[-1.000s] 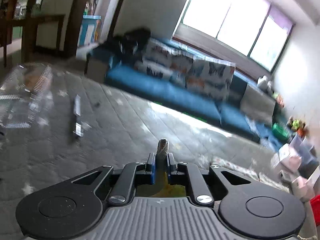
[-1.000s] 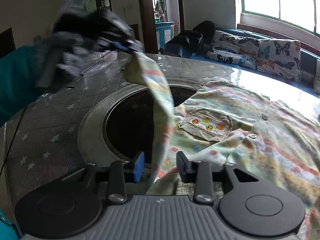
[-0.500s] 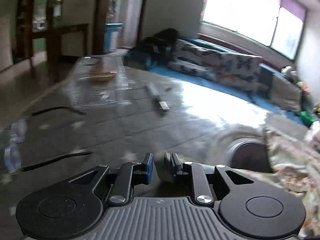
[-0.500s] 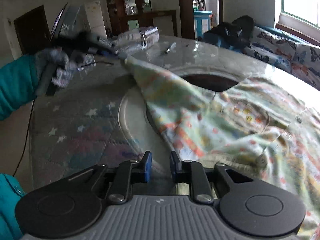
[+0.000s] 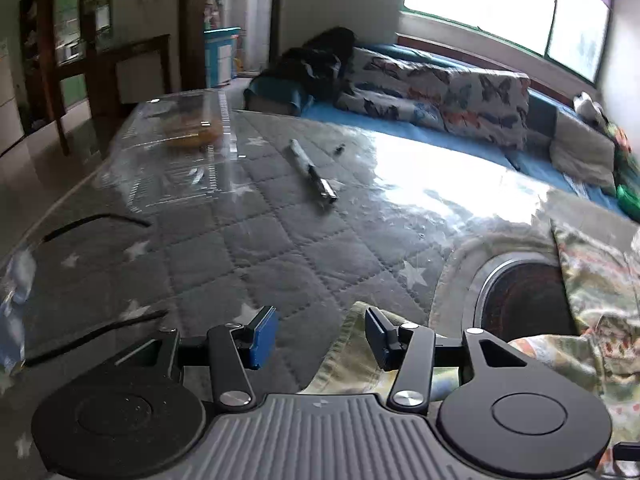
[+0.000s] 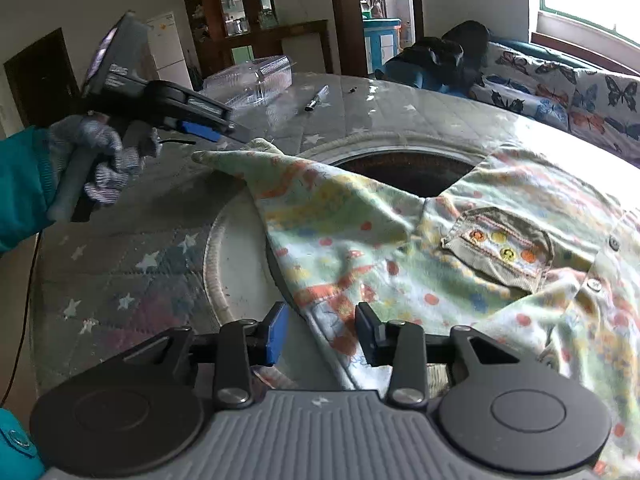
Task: Fold clothes
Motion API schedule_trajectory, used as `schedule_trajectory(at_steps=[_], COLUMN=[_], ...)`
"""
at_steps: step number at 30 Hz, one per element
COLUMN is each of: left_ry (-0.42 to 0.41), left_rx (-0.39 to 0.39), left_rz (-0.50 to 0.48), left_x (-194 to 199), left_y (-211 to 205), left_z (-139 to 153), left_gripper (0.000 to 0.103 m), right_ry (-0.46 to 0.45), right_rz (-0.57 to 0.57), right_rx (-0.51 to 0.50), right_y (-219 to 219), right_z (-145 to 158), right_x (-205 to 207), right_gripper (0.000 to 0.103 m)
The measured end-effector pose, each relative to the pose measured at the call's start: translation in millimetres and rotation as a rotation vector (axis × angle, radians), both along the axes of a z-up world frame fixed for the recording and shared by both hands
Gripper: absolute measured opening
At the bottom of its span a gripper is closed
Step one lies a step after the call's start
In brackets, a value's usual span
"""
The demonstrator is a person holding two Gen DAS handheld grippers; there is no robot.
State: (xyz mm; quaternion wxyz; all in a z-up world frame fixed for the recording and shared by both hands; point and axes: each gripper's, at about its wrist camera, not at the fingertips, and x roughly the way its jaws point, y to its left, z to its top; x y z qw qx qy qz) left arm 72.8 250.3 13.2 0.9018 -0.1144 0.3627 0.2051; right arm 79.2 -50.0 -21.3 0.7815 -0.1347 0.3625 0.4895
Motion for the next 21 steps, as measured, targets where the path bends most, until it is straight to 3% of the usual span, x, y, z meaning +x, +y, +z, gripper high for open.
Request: schedule_trajectory(at_steps=[2, 5, 7, 9, 15, 21], left_ry=[0.021, 0.054, 0.050, 0.049, -0.050, 0.077], left_rx=[0.016, 0.043, 0.064, 0.133, 0.257, 0.296], left_rz=[-0.038, -0.091, -0.122, -0.123, -0.085, -0.076], left_x=[7.8, 15.2, 17.4, 20.6, 25.3, 38.0], left_y=[-4.3, -12.5, -17.8, -23.6, -30.3, -25.5], left_z=[-4.8, -12.1, -12.0, -9.2, 19.9, -10.2], left_gripper=[0.049, 0.028, 0.008, 0.006, 0.005, 0.011], right_ry=[-0.002, -0.011, -0.013, -0.017, 0.015, 0.027], right_rz=[-0.006, -0.018, -0.027, -0.031, 0.000, 0.023], right_rx=[-0.002, -0.006, -0.006, 0.002, 0.035, 0.033], right_y=[-0.1, -0.1, -0.9, -2.4, -10.3, -16.5], right_z=[-1.0, -1.1, -1.0, -0.5, 5.5, 7.0], right_x=[0.4, 0.7, 1.1, 1.0, -0.2, -6.4], right_gripper=[0.032, 0.022, 0.016, 0.007, 0.005, 0.016])
